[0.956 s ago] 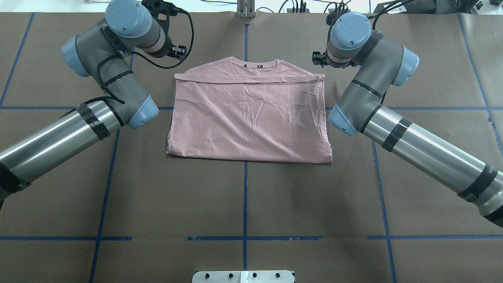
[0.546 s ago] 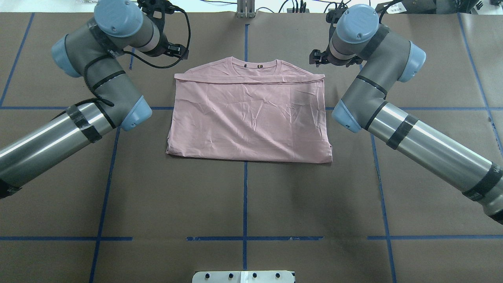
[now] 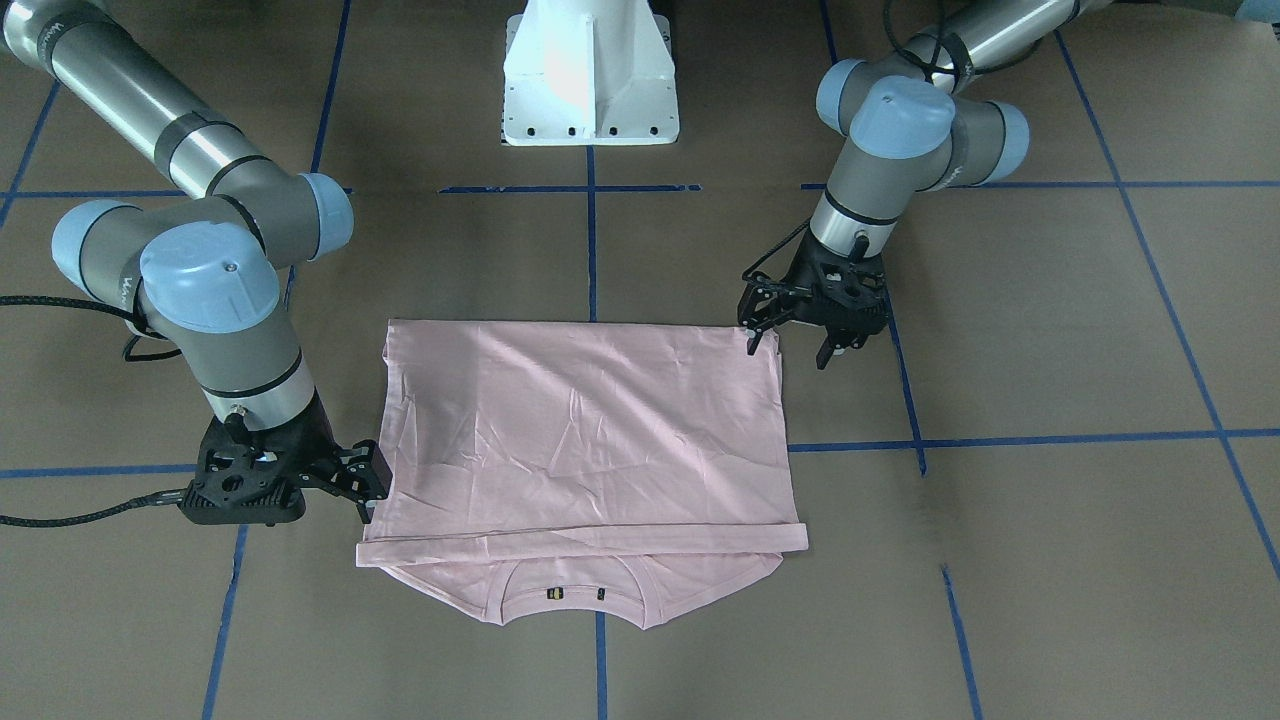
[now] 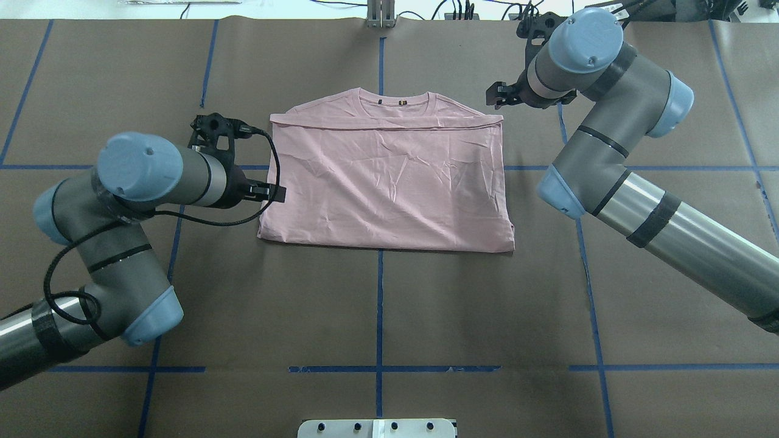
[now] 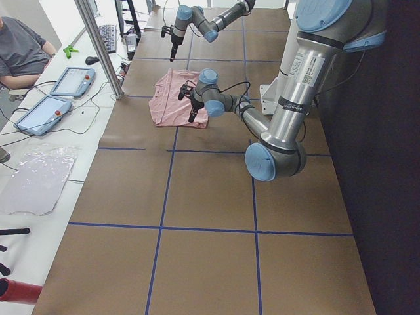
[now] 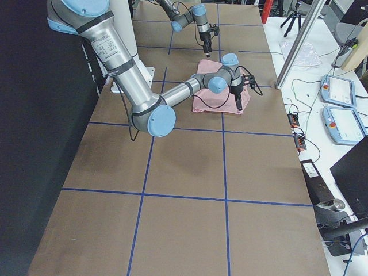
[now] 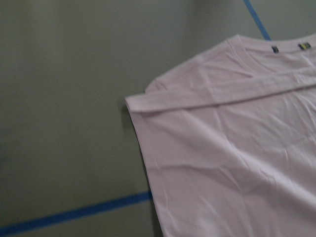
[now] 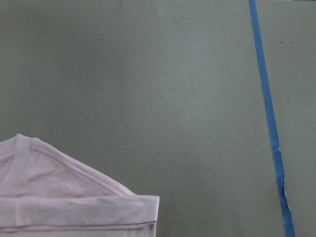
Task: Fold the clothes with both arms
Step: 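Move the left gripper to the folded shirt's side edge nearest it, then grasp the side edge with the left gripper and drag it farther away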
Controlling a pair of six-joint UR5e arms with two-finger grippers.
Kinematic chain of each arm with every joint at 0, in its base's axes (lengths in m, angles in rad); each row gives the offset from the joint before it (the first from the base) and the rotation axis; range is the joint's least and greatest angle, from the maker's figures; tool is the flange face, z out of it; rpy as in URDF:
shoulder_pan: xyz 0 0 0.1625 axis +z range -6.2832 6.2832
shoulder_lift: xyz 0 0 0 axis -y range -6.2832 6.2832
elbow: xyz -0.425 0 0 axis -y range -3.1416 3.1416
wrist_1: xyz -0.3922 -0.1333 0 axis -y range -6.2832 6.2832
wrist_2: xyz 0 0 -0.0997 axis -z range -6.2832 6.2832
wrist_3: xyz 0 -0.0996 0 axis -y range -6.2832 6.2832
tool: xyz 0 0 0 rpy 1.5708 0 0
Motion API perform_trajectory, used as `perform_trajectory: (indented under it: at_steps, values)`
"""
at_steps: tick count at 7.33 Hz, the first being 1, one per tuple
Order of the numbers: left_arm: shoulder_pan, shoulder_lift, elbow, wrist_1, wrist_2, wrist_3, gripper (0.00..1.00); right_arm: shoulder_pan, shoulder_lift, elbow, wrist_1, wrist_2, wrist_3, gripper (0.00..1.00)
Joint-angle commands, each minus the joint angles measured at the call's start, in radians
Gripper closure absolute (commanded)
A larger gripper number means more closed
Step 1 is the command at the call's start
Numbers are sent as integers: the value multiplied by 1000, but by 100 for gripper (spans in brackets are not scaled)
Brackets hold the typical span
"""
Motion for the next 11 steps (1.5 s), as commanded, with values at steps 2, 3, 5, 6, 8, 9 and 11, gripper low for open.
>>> perform_trajectory:
  at_steps: [2,3,5,6,8,9,11]
  values:
    - [78,9,28,-1,55,-59,22,0,1,2,1,0,0,0]
    - [78,7,29,-1,55,-59,36,0,1,2,1,0,0,0]
    - [91,9,29,1,55,-59,89,0,1,0,1,0,-2,0]
    - [91,7,25,2,55,-59,100,0,1,0,1,0,-2,0]
    - [80,12,9,2,51,-32,100,0,1,0,-1,0,-2,0]
    - [72,35,-1,4,51,57,100,0,1,0,-1,0,0,0]
    - [-83,33,55,-1,52,258,100,-1,1,-1,-1,0,8,0]
